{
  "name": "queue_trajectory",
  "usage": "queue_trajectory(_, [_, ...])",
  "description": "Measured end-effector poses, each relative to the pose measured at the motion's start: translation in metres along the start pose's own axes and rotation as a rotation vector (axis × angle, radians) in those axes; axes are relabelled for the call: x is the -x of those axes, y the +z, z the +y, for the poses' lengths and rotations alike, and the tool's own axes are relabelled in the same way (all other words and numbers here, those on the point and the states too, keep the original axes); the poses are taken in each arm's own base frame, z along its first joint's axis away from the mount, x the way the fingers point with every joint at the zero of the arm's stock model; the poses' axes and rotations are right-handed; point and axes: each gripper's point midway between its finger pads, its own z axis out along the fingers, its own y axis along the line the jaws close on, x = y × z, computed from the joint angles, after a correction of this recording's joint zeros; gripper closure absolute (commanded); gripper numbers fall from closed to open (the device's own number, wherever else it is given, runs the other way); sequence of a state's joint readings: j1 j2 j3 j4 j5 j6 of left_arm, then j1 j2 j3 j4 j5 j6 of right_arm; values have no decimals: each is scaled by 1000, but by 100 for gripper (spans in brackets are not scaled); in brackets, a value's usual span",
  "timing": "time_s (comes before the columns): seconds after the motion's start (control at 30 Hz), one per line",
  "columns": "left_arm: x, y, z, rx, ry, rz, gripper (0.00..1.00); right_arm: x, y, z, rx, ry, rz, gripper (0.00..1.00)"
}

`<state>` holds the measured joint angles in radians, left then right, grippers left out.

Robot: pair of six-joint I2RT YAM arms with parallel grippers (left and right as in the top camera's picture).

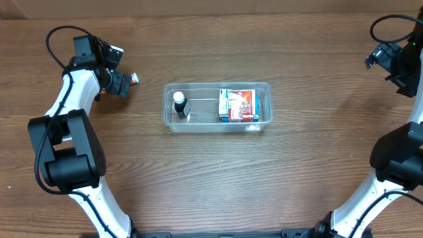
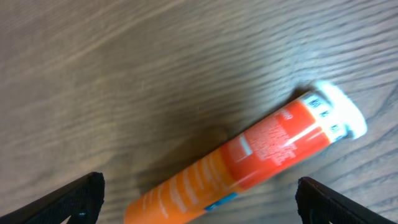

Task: Pack container
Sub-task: 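Move the left gripper to the orange tube and grasp it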

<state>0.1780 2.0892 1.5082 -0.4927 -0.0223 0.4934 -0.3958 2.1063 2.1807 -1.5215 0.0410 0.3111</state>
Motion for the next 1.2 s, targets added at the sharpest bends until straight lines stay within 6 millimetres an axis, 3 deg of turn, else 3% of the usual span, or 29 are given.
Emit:
queue_trajectory(0.23, [20, -1, 1, 27, 69, -70, 4, 1, 0, 0, 1, -1, -3, 0])
queue_trajectory(0.43, [15, 9, -6, -5, 103, -60, 5, 1, 0, 0, 1, -1, -3, 0])
queue_trajectory(0.5, [6, 26, -20, -48, 111, -29, 8, 1, 0, 0, 1, 0, -3, 0])
queue_trajectory(0.6, [9, 28, -27, -64, 124, -37, 26, 1, 0, 0, 1, -1, -2, 0])
queue_trajectory(0.7, [9, 27, -33, -83, 141, -38, 50, 1, 0, 0, 1, 0, -2, 0])
queue_trajectory(0.83, [-1, 26, -44, -133, 131, 1, 65, 1, 0, 0, 1, 0, -3, 0])
queue_trajectory(1.0, [-9, 24, -54, -164, -16, 50, 85, 1, 0, 0, 1, -1, -3, 0])
queue_trajectory(1.2, [-12, 21, -57, -175, -200, 86, 92, 1, 0, 0, 1, 0, -3, 0])
